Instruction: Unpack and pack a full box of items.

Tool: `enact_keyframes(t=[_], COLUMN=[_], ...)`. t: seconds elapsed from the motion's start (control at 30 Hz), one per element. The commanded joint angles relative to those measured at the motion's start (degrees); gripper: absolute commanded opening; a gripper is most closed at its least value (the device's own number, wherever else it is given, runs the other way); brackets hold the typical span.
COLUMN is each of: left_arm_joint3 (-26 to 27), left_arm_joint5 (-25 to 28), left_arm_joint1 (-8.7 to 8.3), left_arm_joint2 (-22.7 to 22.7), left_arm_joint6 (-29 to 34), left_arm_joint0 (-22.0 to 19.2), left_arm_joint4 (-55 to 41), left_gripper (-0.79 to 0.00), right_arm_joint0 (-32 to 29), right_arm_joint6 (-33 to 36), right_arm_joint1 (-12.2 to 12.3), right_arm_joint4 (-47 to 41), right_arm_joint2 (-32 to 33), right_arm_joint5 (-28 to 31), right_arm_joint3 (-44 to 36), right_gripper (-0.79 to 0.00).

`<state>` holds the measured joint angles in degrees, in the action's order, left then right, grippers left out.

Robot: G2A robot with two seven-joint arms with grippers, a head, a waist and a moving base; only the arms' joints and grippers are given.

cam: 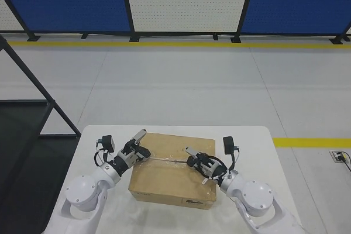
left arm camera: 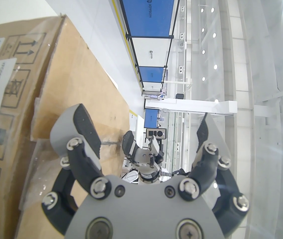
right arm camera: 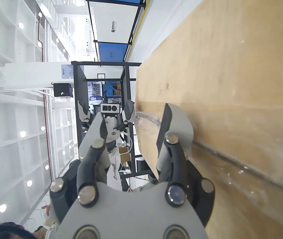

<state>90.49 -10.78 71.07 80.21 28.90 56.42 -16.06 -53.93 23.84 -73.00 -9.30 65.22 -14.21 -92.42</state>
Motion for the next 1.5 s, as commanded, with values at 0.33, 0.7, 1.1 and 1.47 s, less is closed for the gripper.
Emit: enact_keyframes(t=[0.33,0.7,1.1,1.47], left_arm_joint3=[0.1,0.3,4.0,8.1], left_arm_joint5=[0.3,0.5,4.0,8.5], left_arm_joint1=[-0.26,-0.43,-0.73,-0.88], left_arm_joint2=[0.5,0.3,2.3,5.9], left_arm_joint6=[-0.2,0.0,-1.1,-5.0], left_arm_joint0=[0.4,0.5,4.4,8.8], left_arm_joint4=[-0.4,-0.7,-2.5,-5.6], left_gripper=[0.000,0.000,0.000,0.000], right_arm_joint0=[-0.8,-2.0,-1.3,9.6], right_arm_joint6=[2.1,0.9,3.1,7.3], right_arm_joint1=[0.4,0.8,1.0,-0.4], right_arm_joint4=[2.9,7.5,12.4,22.5], right_arm_joint2=[0.7,2.1,0.2,-7.7], right_arm_joint5=[-3.4,-5.8,-5.6,-26.5], right_arm_joint3=[-0.7,-5.3,-6.9,-5.9], right_gripper=[-0.785,-0.785,-0.785,-0.785])
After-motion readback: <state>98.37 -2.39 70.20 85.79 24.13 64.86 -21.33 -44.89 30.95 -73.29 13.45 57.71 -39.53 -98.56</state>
